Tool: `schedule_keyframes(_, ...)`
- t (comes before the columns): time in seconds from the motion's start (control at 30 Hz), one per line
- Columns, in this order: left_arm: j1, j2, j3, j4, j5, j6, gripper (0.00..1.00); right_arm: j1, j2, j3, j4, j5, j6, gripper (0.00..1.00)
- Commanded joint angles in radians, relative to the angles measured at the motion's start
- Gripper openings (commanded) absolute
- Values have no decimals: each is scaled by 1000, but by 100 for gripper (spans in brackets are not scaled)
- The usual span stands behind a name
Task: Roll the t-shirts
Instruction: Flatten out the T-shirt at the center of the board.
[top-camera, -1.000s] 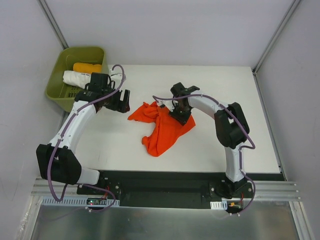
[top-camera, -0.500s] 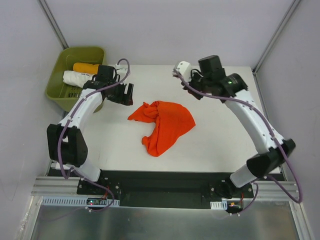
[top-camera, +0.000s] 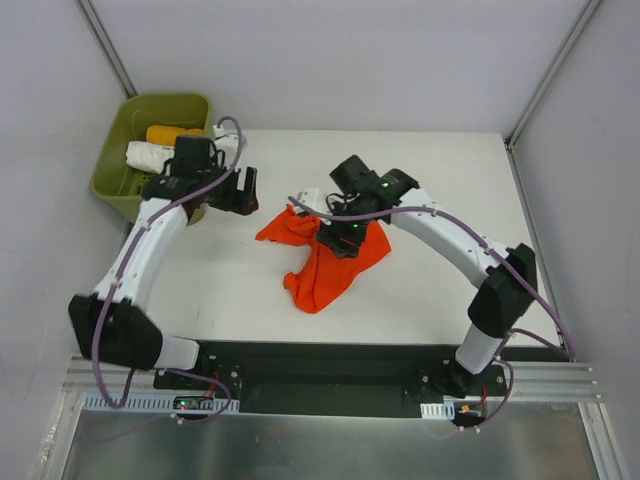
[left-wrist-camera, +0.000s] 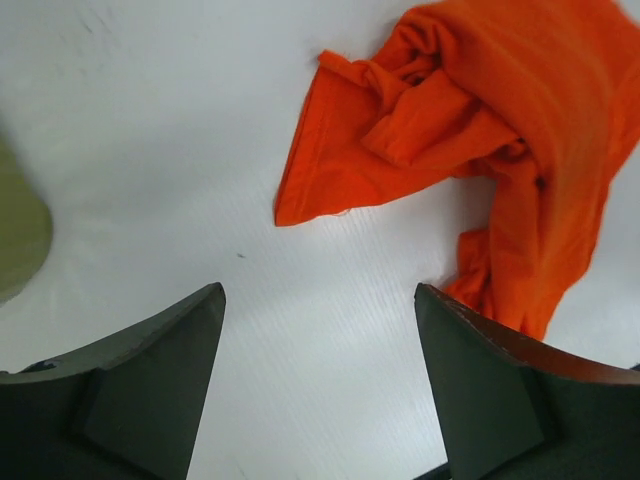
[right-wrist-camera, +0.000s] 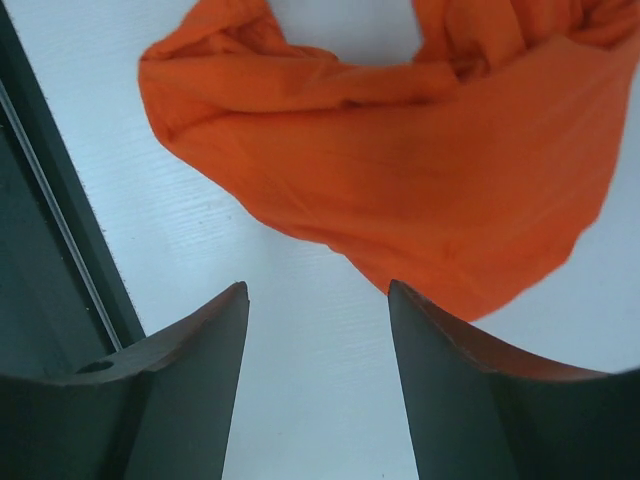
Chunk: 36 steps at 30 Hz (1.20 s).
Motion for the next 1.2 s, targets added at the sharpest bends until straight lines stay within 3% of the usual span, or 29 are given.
schedule_keyframes(0.0,33,-296,-66,-39,20,-51,79,116,139,163,1,-62,-24,62)
schedule_keyframes(0.23,264,-485,-125,-65,20,-169,81,227,441,363,44,-53,148,66)
schedule_keyframes(0.53,359,-610,-194,-73,100,-207,81,262,609,360,90,86,237,68)
schedule_keyframes(0.63,395,-622,-216,-73,143,-227,80,261,615,340,98,105,228,58)
schedule_keyframes(0.7,410,-625,-222,-71,158,-232,79,261,601,344,93,100,220,37)
schedule_keyframes(0.77,418,-621,-222,-73,169,-232,79,256,549,373,76,97,208,21)
schedule_keyframes(0.87,422,-593,-208,-60,181,-204,78,251,447,422,41,59,185,13)
schedule_keyframes(1.03,418,-510,-168,-36,220,-164,76,232,89,453,-53,10,115,11)
schedule_keyframes(1.17,341,-408,-107,-24,229,-112,76,193,-171,334,-53,118,29,10)
